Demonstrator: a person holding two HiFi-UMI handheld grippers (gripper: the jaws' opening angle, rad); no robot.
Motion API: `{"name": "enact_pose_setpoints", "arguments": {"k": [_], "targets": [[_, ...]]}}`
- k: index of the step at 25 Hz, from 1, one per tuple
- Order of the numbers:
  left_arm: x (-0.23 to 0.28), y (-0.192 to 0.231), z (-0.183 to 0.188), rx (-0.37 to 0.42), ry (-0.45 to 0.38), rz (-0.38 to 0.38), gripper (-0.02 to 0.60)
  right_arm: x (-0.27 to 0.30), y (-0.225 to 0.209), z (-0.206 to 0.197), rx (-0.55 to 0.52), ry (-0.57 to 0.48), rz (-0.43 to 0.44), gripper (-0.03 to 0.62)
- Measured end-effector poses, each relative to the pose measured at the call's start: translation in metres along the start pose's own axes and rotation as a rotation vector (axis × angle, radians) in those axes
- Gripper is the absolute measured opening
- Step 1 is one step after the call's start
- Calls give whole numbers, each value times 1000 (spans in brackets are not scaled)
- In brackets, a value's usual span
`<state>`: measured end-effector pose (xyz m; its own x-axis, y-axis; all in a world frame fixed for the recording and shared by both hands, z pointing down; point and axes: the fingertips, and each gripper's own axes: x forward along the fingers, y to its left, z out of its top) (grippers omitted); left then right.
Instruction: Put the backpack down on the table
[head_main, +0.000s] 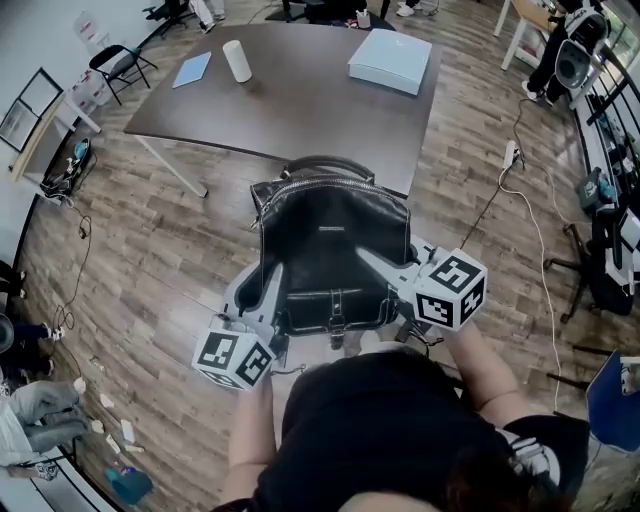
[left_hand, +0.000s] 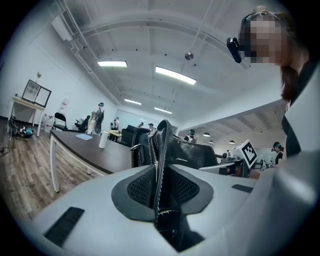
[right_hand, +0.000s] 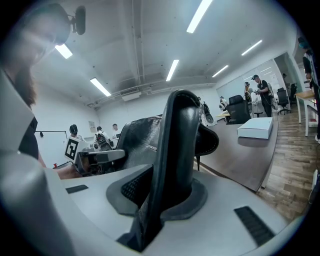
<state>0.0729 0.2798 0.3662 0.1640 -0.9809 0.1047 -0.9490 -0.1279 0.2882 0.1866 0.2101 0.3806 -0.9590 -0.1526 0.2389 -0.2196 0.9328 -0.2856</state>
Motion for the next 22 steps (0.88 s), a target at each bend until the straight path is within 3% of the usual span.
{"name": "enact_pose_setpoints", "arguments": {"k": [11, 22], "targets": [[32, -5, 6, 93, 14, 77, 97, -1, -32, 10, 50, -13, 37, 75], [49, 9, 8, 107, 16, 188, 95, 22, -54, 19, 49, 7, 110, 69]]}}
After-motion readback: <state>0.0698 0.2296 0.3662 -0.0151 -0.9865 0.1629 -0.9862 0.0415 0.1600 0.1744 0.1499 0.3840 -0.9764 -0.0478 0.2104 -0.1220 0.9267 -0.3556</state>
